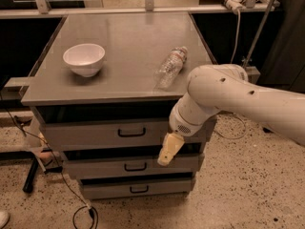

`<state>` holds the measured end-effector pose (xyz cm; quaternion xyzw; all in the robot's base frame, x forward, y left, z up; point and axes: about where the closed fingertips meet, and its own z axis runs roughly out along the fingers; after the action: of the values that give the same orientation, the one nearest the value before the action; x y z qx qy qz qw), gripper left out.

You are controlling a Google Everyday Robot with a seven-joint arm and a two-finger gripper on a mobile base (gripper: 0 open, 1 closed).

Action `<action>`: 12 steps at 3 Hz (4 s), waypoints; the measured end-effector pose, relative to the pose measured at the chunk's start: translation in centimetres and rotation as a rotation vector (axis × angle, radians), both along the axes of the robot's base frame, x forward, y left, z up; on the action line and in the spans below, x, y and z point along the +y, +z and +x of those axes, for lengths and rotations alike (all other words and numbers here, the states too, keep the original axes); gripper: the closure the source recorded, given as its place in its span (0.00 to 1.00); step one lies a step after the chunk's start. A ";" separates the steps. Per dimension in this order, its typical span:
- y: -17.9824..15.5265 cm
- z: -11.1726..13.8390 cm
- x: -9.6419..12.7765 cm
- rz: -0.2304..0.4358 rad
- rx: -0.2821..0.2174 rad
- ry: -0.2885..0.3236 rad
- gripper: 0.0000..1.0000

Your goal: Open top drawer

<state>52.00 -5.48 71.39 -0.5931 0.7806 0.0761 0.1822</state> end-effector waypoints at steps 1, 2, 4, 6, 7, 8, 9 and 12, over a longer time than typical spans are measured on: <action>-1.2 1.3 -0.1 0.008 -0.003 0.002 0.00; -2.1 1.9 0.0 0.016 -0.002 0.008 0.00; -4.0 2.4 0.2 0.023 0.025 0.015 0.00; -4.0 2.4 0.2 0.023 0.025 0.015 0.43; -4.0 2.4 0.2 0.023 0.025 0.015 0.66; -4.0 2.4 0.2 0.023 0.025 0.015 0.89; -4.0 2.4 0.2 0.022 0.025 0.015 1.00; -3.0 2.4 0.1 0.023 0.026 0.015 1.00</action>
Offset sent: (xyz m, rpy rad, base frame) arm 0.0291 0.0003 -0.0319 0.0267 -0.0035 0.0109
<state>54.39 -5.37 68.41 -0.5956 0.7776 0.0938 0.1784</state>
